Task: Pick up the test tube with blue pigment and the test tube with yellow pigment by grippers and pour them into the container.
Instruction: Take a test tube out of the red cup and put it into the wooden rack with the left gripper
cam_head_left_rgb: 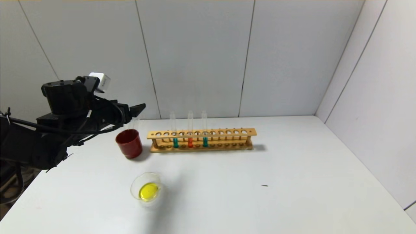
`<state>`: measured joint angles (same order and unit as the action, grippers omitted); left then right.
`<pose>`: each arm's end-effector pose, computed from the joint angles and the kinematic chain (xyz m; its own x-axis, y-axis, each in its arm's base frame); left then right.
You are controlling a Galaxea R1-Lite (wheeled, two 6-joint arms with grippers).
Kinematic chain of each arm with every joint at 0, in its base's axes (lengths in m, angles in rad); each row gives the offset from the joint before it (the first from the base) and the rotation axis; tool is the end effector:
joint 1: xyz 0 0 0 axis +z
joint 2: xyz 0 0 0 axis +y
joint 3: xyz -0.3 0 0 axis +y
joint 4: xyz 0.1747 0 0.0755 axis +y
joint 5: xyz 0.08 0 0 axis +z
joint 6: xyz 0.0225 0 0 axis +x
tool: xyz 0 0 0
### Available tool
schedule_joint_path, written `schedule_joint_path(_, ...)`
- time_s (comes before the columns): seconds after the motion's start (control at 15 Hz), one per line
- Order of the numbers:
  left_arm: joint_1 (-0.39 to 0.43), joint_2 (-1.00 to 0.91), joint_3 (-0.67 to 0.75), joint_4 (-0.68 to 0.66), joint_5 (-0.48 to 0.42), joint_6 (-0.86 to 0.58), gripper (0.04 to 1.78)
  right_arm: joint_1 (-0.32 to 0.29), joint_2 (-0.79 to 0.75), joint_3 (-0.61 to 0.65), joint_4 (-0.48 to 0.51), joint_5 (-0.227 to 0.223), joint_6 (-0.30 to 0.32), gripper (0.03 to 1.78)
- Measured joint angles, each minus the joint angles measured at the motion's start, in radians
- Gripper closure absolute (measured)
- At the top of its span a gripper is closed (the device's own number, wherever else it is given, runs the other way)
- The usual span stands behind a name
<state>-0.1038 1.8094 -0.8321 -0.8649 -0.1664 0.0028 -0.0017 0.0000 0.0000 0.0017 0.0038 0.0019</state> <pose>0.3306 -0.0382 0.1774 0.9575 -0.2663 -0.1106 0.2662 0.9638 -0.0158 -0.0228 0.0001 0.0753 1.0000 0.0021 -0.0017 -0.0021 1.0000 0.0019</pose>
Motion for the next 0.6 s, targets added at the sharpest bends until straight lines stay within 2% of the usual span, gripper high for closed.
schedule_joint_path(0.33,-0.124,-0.044,0.049,0.002,-0.001,-0.001,0.07,0.0,0.0,0.0,0.0,0.0,0.0,0.06)
schedule_joint_path(0.6,-0.19,0.014,0.024,-0.001,-0.001,0.001,0.07,0.0,0.0,0.0,0.0,0.0,-0.001,0.06)
